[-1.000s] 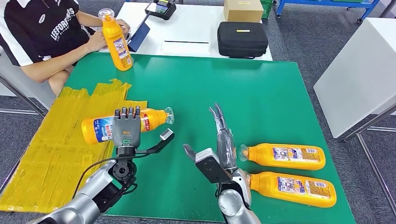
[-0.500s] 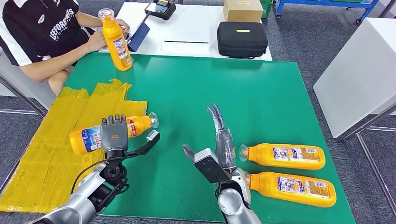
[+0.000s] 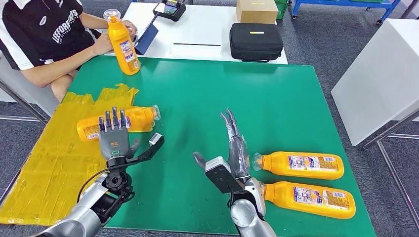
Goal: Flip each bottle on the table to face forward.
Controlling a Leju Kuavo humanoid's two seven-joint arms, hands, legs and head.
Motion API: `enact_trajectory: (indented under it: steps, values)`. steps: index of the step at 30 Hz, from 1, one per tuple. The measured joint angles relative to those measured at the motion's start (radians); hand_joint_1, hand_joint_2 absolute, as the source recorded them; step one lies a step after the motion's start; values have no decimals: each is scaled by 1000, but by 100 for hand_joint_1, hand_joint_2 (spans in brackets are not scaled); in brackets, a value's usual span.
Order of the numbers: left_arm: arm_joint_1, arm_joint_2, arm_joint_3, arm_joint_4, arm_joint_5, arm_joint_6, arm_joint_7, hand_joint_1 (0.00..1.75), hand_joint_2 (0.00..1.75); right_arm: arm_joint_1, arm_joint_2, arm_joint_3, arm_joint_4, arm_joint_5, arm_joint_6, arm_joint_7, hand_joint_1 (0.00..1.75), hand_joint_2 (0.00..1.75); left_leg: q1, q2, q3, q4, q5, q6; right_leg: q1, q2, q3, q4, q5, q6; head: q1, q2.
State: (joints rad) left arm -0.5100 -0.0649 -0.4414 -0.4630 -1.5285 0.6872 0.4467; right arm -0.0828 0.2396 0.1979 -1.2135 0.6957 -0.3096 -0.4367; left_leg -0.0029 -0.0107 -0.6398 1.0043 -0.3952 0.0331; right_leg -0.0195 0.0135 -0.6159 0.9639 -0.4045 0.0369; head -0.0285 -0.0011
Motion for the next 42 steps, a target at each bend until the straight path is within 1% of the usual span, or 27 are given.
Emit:
enact_trajectory:
  steps: [4, 6, 9, 11, 12, 13, 14, 16, 17, 18, 19, 22, 24, 27, 29, 31, 36, 39, 42]
  values:
    - [45, -50, 168, -90, 143, 1, -360, 0, 0, 0, -3, -1, -1, 14, -33, 4, 0, 175, 0, 0, 0, 0, 0, 0, 0, 0, 0, 0, 0, 0, 0, 0]
    - [58, -81, 260, -127, 223, 1, -517, 0, 0, 1, -8, -2, -3, 42, -59, 9, 0, 175, -1, 0, 0, 0, 0, 0, 0, 0, 0, 0, 0, 0, 0, 0]
    - [69, -121, 371, -160, 352, -2, -699, 0, 0, 7, -19, -4, -20, 109, -95, 34, 0, 175, -1, 0, 0, 0, 0, 0, 0, 0, 0, 0, 0, 0, 0, 0]
    - [75, -141, 422, -171, 442, -8, -795, 0, 0, 15, -29, -5, -44, 158, -107, 57, 0, 175, -1, 0, 0, 0, 0, 0, 0, 0, 0, 0, 0, 1, 0, 0]
    - [77, -150, 442, -175, 478, -16, -831, 0, 0, 18, -33, -6, -56, 174, -109, 66, 0, 175, -1, 0, 0, 0, 0, 0, 0, 0, 0, 0, 0, 1, 0, 0]
    - [80, -157, 459, -180, 517, -40, -865, 0, 0, 21, -38, -7, -67, 189, -110, 75, 0, 175, -1, 0, 0, 0, 0, 0, 0, 0, 0, 0, 0, 1, 0, 0]
    - [83, -164, 475, -187, 572, -88, -909, 0, 0, 24, -43, -8, -78, 207, -110, 86, 0, 175, -1, 0, 0, 0, 0, 0, 0, 0, 0, 0, 0, 1, 0, 0]
    - [95, -177, 504, -214, 740, -241, -1022, 0, 0, 32, -58, -9, -99, 257, -109, 110, 0, 175, -1, 0, 0, 0, 0, 0, 0, 0, 0, 0, 0, 1, 0, 0]
    - [103, -182, 515, -231, 819, -312, -1068, 0, 0, 36, -66, -9, -110, 277, -109, 121, 0, 175, -1, 0, 0, 0, 0, 0, 0, 0, 0, 0, 0, 1, 0, 0]
    - [110, -185, 523, -248, 873, -360, -1096, 0, 0, 39, -74, -10, -120, 291, -108, 127, 0, 175, -1, 0, 0, 0, 0, 0, 0, 0, 0, 0, 0, 1, 0, 0]
    - [116, -188, 529, -263, 903, -385, -1109, 0, 44, 42, -81, -11, -129, 297, -106, 130, 0, 175, -1, 0, 0, 0, 0, 0, 0, 0, 0, 0, 0, 1, 0, 0]
    - [128, -191, 541, -295, 927, -408, -1117, 0, 175, 47, -94, -13, -148, 308, -103, 134, 0, 175, -1, 0, 0, 0, 0, 0, 0, 0, 0, 0, 0, 1, 0, 0]
    - [138, -193, 543, -315, 963, -446, -1128, 0, 175, 48, -101, -13, -156, 331, -103, 143, 0, 175, -1, 0, 0, 0, 0, 0, 0, 0, 0, 0, -1, 1, 0, 0]
    - [168, -190, 523, -384, 1107, -570, -1144, 0, 175, 50, -121, -13, -165, 411, -102, 175, 0, 175, -1, 0, 0, 0, 0, 0, 0, 0, 0, 0, 0, 1, 0, 0]
    - [202, -182, 489, -463, 1217, -655, -1148, 0, 175, 54, -149, -15, -175, 481, -91, 211, 0, 175, -1, 0, 0, 0, 0, 0, 0, 0, 0, 0, -1, 1, 0, 0]
    - [232, -172, 454, -537, 1289, -716, -1150, 0, 175, 62, -182, -27, -191, 535, -69, 247, 0, 175, -1, -2, 0, 0, -1, 1, -1, -1, 1, 0, -1, 1, 0, 0]
    - [269, -156, 411, -632, 1320, -751, -1150, 0, 175, 87, -233, -59, -233, 564, -28, 274, 0, 175, -2, -4, 0, 0, -1, 1, -1, -2, 1, -1, -1, 2, 0, 0]
    - [272, -150, 399, -648, 1330, -768, -1150, 0, 175, 111, -260, -84, -257, 573, 18, 292, 0, 175, -1, -5, 0, 0, -1, 1, -1, -3, 1, -1, -1, 2, 0, 0]
    - [272, -145, 393, -649, 1337, -775, -1150, 0, 175, 147, -290, -121, -279, 570, 63, 289, 0, 175, -1, -5, 0, 0, -1, 1, -1, -3, 1, -1, -1, 2, 0, 0]
